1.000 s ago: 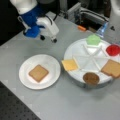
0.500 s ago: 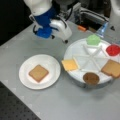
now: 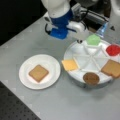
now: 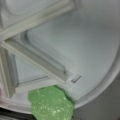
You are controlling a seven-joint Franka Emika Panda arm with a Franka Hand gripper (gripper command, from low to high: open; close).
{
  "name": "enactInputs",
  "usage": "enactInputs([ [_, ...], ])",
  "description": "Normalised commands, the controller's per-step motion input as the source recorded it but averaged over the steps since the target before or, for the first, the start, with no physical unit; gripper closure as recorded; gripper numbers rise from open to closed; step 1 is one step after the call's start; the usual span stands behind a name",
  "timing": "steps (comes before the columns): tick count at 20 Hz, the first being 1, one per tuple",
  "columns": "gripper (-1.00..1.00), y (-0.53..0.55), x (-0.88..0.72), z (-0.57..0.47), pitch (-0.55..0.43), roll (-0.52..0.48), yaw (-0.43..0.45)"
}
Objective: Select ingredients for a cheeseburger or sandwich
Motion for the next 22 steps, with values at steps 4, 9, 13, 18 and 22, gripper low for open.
enactInputs([
  [4, -1.00, 0.21, -0.38, -0.17, -0.176, -0.257, -0.013],
  [9, -1.00, 0.23, -0.30, -0.18, -0.183, -0.271, -0.032],
  [13, -1.00, 0.23, -0.27, -0.10, -0.155, -0.294, -0.008],
  [18, -1.00, 0.25, -0.29, -0.09, -0.166, -0.271, 0.022],
  [22, -1.00, 0.17, -0.29, -0.11, -0.195, -0.258, 0.059],
])
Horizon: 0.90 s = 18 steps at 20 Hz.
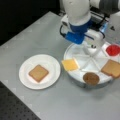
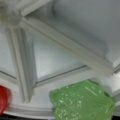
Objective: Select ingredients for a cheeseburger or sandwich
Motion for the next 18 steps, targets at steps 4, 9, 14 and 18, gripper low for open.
enactInputs([
  [4, -1.00, 0.14, -0.25, -0.18, -0.203, -0.285, 0.085],
  [9, -1.00, 0.20, -0.20, -0.20, -0.186, -0.266, 0.083],
  [14, -1.00, 0.18, -0.18, -0.17, -0.197, -0.194, 0.071],
  [18, -1.00, 0.10, -0.17, -0.10, -0.184, -0.148, 0.041],
])
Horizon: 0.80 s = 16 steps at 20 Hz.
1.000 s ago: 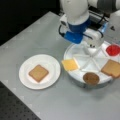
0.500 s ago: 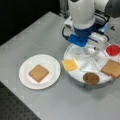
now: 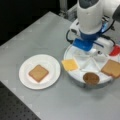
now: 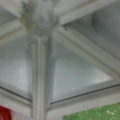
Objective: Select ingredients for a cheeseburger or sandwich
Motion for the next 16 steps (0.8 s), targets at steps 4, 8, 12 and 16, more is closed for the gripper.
enactInputs([
  [4, -1.00, 0.05, -0.17, -0.09, -0.185, -0.163, 0.045],
  [8, -1.00, 0.04, -0.16, -0.16, -0.198, -0.175, 0.041],
  [12, -1.00, 0.07, -0.12, -0.18, -0.172, -0.176, 0.026],
  [16, -1.00, 0.14, -0.05, -0.13, -0.136, -0.149, 0.002],
])
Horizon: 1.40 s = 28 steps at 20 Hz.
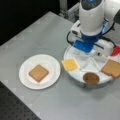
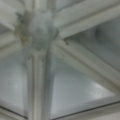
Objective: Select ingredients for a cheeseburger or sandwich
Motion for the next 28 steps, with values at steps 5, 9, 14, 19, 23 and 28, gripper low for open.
enactInputs([
  [5, -1.00, 0.16, 0.01, -0.08, -0.102, -0.135, -0.020],
  [9, -1.00, 0.15, 0.07, -0.11, -0.079, -0.129, -0.033],
  [14, -1.00, 0.09, 0.11, -0.12, -0.065, -0.134, 0.028],
  [19, -1.00, 0.05, 0.08, -0.06, -0.037, -0.156, 0.070],
  [23, -1.00, 0.03, 0.05, -0.04, -0.030, -0.160, 0.079],
  [28, -1.00, 0.06, 0.01, -0.06, -0.035, -0.148, 0.064],
])
